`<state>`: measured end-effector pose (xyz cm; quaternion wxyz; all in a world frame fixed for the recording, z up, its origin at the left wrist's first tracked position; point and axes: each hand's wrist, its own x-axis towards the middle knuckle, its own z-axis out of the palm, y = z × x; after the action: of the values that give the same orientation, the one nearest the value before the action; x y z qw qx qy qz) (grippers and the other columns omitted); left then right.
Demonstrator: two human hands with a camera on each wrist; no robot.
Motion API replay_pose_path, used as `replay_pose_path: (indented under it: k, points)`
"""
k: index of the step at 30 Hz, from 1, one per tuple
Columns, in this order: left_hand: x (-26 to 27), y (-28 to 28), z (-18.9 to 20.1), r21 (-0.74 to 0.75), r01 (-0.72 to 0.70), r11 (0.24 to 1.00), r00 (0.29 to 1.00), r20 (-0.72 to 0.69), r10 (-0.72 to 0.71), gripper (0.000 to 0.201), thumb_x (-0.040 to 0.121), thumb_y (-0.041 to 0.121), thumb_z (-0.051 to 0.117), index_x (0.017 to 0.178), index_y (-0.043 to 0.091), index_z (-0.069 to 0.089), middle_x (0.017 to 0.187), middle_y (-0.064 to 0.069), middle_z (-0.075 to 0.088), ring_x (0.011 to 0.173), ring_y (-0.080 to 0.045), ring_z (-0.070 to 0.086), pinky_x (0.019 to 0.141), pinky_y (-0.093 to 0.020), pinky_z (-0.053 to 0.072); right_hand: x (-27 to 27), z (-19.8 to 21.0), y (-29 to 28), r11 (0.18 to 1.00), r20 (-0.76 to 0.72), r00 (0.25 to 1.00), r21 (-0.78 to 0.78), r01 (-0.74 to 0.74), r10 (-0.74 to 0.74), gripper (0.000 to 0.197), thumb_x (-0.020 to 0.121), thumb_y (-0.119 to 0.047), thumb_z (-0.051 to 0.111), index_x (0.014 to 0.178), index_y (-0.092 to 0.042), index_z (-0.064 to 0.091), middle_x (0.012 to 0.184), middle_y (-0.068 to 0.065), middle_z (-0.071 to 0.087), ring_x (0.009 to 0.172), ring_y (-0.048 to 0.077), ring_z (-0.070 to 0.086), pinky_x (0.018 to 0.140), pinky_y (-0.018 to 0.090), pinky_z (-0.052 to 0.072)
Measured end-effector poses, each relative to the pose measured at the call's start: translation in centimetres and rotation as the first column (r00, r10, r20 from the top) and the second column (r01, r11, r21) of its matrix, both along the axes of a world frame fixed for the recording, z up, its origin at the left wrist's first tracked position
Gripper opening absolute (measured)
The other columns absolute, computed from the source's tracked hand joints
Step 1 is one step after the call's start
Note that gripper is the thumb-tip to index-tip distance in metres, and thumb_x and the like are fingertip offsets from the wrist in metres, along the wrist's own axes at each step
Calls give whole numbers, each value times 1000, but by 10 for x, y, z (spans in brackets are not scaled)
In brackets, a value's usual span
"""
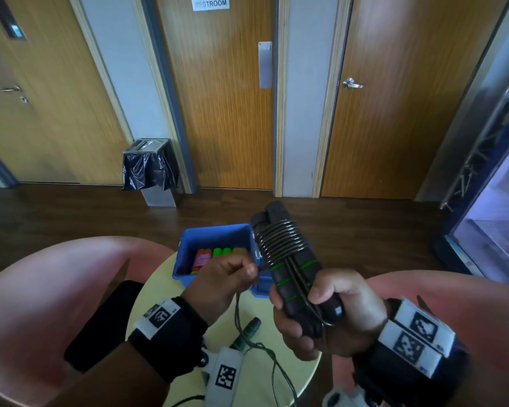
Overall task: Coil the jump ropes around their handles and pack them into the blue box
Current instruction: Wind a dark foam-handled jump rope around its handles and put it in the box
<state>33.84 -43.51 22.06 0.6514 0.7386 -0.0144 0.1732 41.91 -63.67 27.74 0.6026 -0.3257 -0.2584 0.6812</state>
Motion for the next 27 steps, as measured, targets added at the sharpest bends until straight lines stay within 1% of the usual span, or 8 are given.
replay_pose_path:
  k: [3, 5, 8, 10, 12, 16, 23, 27]
  points:
    - [1, -5, 2, -40, 50, 998, 996, -77, -53, 52, 81, 54, 73, 73, 5, 58, 65, 1, 49, 60, -16, 41, 60, -31, 33, -2, 9, 1, 1000, 167, 986, -27, 10, -6, 36, 62, -16, 53, 95, -2, 51, 67, 14, 54, 49, 20, 51, 46, 25, 35]
    - [2, 2, 9, 154, 87, 984, 979, -193, -57, 31, 83, 36, 73, 78, 8, 60, 74, 7, 59, 68, -7, 57, 68, -30, 48, 0, 12, 6, 987, 486, 871, -159, 14, 66, 27, 63, -6, 57, 89, 2, 56, 64, 14, 56, 48, 20, 52, 44, 27, 36]
    - [5, 16, 30, 337, 161, 928, 914, -406, -11, 28, 83, 11, 74, 69, 33, 61, 71, 17, 60, 65, 8, 59, 80, -21, 52, -1, 18, 5, 901, 906, 265, -387, 197, 332, 17, 78, -8, 68, 71, -23, 70, 62, -6, 63, 55, 7, 59, 59, 21, 47]
    - [8, 20, 37, 486, 218, 846, 906, -423, 9, 27, 74, 20, 84, 60, 24, 62, 59, 14, 58, 57, 0, 53, 62, -26, 47, -9, 28, 2, 890, 877, -164, -433, 143, 453, 6, 78, -30, 63, 84, -29, 62, 76, -8, 65, 68, 8, 63, 64, 25, 51]
    - [9, 15, 39, 599, 241, 763, 913, -407, 32, 33, 74, 32, 85, 60, 18, 58, 57, 12, 55, 54, -3, 50, 56, -32, 44, -15, 26, 5, 860, 750, -428, -477, 180, 505, 16, 81, -34, 57, 95, -27, 58, 87, -5, 64, 78, 17, 64, 72, 32, 55]
    - [6, -8, 33, 795, 61, 604, 967, -197, 161, 31, 89, 35, 68, 65, 19, 59, 62, 2, 60, 59, -10, 56, 58, -28, 43, -6, 3, 23, 804, 620, -512, -473, 361, 595, 22, 85, -34, 55, 105, -24, 55, 87, -6, 63, 77, 19, 63, 75, 34, 54]
    - [-6, -48, -1, 629, -262, 732, 912, -87, 402, 11, 90, 26, 64, 96, 21, 72, 88, 6, 71, 83, -10, 65, 75, -29, 51, 22, -17, 35, 818, 690, -496, -253, 517, 527, 67, 89, -38, 50, 146, -30, 16, 94, -3, 60, 80, 22, 61, 67, 32, 50]
    - [-5, -51, 2, 311, -430, 847, 841, -203, 501, 11, 85, 16, 72, 79, 21, 64, 66, 3, 70, 64, -11, 69, 65, -31, 56, 26, -12, 33, 849, 775, -509, -67, 524, 375, 61, 90, -40, 52, 141, -41, 20, 101, 1, 59, 86, 26, 63, 69, 34, 51]
